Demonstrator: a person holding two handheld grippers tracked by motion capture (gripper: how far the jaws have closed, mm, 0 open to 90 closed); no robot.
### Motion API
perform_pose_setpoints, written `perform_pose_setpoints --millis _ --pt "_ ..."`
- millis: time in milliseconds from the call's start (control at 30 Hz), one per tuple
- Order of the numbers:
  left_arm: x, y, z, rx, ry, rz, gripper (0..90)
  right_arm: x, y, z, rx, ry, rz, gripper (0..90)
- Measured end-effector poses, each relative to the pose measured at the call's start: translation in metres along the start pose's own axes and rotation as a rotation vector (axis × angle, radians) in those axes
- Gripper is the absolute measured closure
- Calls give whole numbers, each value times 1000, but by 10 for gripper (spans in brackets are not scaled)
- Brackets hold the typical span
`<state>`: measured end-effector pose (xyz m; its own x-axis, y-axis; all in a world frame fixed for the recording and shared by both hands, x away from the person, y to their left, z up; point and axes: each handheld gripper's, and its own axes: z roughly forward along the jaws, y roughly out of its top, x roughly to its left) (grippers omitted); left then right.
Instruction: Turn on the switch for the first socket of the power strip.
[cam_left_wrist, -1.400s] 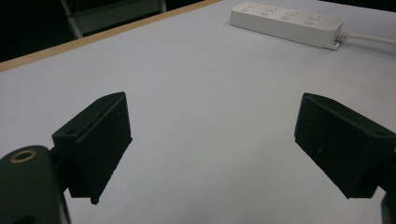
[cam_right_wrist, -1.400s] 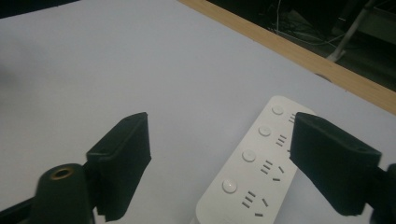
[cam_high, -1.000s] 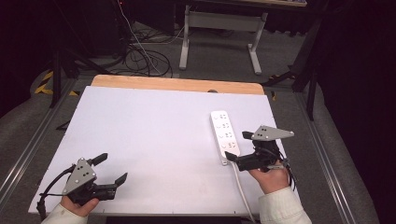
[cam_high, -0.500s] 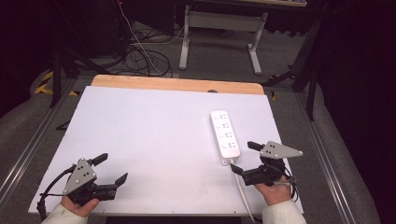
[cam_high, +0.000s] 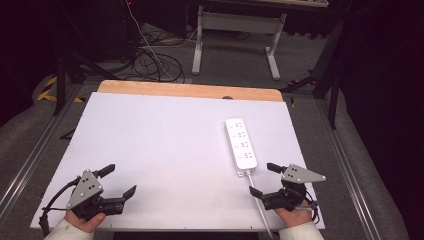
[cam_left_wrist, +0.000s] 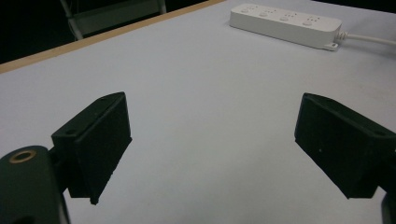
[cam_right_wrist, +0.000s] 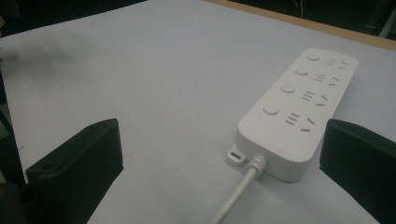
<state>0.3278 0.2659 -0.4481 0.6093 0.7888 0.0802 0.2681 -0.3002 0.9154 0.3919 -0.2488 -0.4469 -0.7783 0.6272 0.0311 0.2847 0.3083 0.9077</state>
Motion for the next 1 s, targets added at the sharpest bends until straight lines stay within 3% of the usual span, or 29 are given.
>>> perform_pose_setpoints --millis 167,367,567,767,900,1000 --pt "0 0 -1 -16 -8 -18 105 2 -13 1 4 8 17 1" --pt "-1 0 -1 -14 -3 1 105 0 -27 3 12 12 43 1" --pt "0 0 -1 -4 2 17 105 0 -35 10 78 3 73 0" --pt "0 0 1 -5 0 15 105 -1 -32 12 44 -4 91 0" --pt "1 0 1 -1 0 2 103 3 -29 9 22 -20 48 1" --pt "1 -1 1 -4 4 7 104 2 -29 8 17 -21 53 1"
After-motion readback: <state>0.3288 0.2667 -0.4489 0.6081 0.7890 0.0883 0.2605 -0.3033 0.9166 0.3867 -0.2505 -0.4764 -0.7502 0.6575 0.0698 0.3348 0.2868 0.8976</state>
